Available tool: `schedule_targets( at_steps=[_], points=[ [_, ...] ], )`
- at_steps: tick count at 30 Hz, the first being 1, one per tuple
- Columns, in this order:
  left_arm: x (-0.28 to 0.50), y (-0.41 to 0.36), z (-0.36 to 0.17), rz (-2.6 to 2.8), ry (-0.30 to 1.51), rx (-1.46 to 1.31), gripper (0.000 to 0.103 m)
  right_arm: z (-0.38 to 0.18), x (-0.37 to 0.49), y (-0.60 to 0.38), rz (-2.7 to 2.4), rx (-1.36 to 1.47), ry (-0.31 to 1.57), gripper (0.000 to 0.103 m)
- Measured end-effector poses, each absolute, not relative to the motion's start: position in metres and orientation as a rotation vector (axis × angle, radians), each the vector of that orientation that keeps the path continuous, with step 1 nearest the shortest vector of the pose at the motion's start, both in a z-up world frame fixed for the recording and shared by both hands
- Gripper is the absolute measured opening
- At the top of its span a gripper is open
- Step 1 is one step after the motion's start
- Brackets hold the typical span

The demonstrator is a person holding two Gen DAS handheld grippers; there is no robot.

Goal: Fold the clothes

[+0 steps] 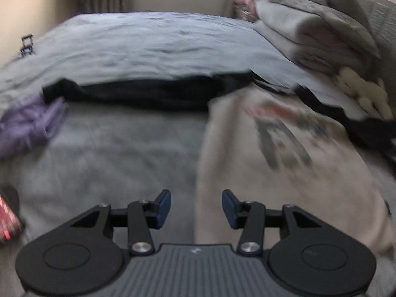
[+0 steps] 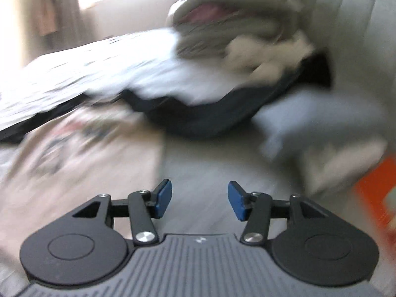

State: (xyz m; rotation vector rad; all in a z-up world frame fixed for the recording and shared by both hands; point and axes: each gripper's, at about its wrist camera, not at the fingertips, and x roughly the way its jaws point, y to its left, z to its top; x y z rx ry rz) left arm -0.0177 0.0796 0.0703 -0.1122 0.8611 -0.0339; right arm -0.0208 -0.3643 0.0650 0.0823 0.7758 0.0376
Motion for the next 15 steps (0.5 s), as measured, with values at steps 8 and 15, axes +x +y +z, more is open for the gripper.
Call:
schedule_targets(
  at_steps=[8,15],
  points=[
    [-0.052,0.091,0.048,-0.017,0.87,-0.159,0.047,0.023,-0.053,-0.336,0.118,0.128,0.902,0.033],
    [-0.075,0.089,0.05,-0.084,0.817,-0.138,0.047,0.042,-0.08,-0.345,0.015,0.117,0.756,0.007]
  ],
)
